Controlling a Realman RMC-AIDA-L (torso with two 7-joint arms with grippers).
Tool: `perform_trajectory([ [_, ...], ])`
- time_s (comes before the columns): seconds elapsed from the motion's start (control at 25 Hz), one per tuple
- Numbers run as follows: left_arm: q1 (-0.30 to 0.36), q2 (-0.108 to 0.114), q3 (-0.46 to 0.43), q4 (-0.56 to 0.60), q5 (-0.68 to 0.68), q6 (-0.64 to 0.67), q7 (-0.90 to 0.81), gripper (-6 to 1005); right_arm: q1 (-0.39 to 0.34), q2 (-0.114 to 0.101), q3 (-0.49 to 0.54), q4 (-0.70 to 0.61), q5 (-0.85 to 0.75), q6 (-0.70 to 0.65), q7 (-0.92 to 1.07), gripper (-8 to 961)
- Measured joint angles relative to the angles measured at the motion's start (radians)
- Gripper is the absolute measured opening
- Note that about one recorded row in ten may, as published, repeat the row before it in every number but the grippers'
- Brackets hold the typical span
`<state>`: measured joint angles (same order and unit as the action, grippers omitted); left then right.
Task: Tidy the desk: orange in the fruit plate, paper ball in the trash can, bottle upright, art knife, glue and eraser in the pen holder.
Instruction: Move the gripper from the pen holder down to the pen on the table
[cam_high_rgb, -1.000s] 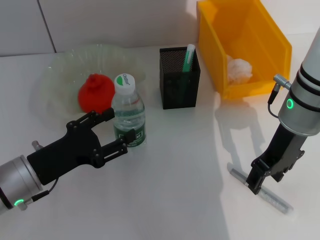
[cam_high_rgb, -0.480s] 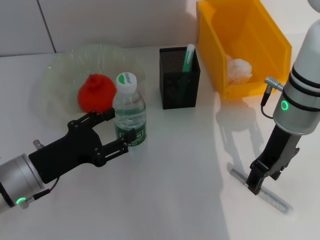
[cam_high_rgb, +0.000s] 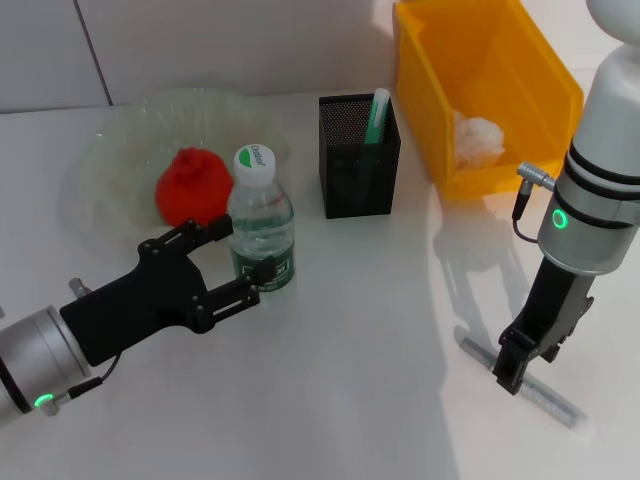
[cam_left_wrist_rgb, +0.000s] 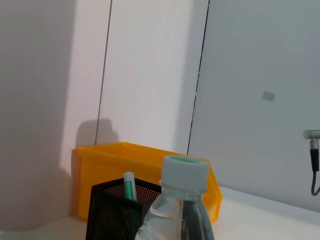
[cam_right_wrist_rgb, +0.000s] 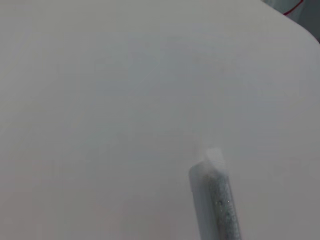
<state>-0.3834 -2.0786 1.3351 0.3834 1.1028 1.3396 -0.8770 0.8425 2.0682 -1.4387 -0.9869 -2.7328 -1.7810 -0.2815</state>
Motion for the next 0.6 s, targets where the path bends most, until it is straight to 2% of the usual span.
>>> perform_trajectory([
  [0.6, 0.001, -0.001, 0.004, -0.007, 0.000, -0.007, 0.009, 787, -0.077, 0.008, -0.051, -0.100, -0.005, -0.024, -0.009, 629],
])
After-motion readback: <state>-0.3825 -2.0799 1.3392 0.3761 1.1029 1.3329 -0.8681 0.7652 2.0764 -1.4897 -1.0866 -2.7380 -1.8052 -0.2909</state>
